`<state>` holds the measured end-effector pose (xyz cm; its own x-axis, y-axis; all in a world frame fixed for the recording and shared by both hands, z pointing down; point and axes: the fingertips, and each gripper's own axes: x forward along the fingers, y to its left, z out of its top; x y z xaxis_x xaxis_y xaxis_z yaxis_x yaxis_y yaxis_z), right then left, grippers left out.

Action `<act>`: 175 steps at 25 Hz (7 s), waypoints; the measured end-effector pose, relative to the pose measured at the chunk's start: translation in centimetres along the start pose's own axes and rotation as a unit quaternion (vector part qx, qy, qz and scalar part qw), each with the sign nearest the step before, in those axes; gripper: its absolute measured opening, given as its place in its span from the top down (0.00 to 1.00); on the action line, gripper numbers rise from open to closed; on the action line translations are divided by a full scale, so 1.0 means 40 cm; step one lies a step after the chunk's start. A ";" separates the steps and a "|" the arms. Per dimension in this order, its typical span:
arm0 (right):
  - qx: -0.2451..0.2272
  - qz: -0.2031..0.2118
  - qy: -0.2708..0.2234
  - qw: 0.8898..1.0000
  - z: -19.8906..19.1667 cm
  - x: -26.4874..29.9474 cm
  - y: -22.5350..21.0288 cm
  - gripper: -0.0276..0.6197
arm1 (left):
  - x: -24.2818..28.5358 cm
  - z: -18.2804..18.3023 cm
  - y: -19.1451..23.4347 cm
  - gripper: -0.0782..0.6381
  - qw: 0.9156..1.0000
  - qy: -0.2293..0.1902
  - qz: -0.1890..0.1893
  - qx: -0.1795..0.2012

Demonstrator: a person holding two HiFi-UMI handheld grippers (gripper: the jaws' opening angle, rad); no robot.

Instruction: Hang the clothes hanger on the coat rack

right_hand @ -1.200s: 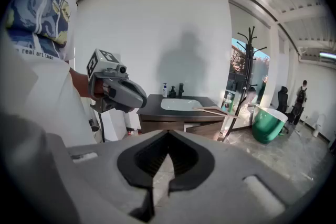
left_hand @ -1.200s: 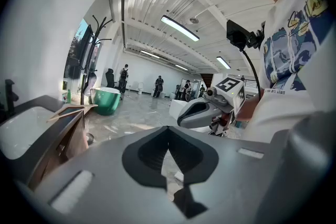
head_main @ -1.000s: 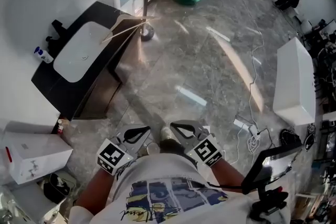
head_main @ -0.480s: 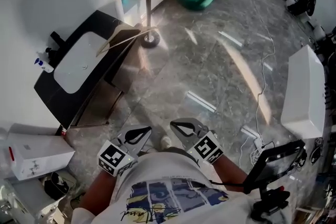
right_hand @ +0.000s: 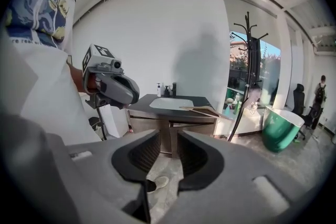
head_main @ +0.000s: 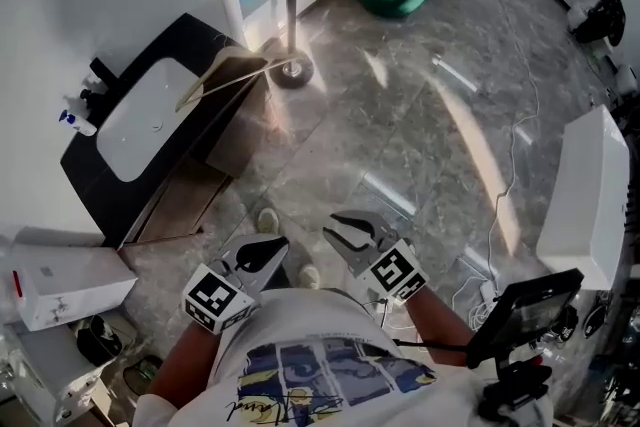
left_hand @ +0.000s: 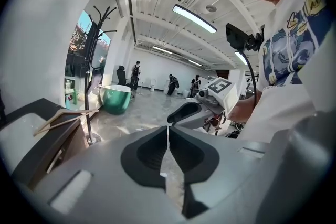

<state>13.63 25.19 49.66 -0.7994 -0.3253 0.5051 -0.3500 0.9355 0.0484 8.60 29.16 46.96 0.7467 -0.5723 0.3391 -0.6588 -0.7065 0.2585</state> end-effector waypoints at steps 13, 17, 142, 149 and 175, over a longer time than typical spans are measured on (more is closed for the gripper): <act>-0.027 -0.012 0.042 0.999 0.118 0.250 -0.355 0.80 | 0.115 0.175 0.368 0.89 0.999 -0.038 -0.012 -0.005; -0.035 -0.009 0.054 0.998 0.153 0.359 -0.442 0.80 | 0.100 0.197 0.480 0.89 0.999 -0.041 -0.003 -0.013; 0.039 0.205 -0.115 0.971 0.742 0.656 -1.937 0.91 | 0.514 0.569 1.064 0.89 0.976 -0.107 0.185 -0.047; 0.068 0.178 -0.144 0.971 0.705 0.660 -1.969 0.81 | 0.502 0.556 1.059 0.89 0.977 -0.100 0.185 -0.047; 0.114 -0.061 -0.078 0.989 0.267 0.486 -1.379 0.77 | 0.356 0.420 0.886 0.89 0.998 -0.042 0.031 -0.022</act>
<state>12.19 -34.22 47.60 -0.8041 -0.4668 0.3681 -0.5345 0.8388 -0.1040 -2.58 -11.02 45.74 0.7083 -0.6487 0.2785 -0.7060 -0.6509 0.2792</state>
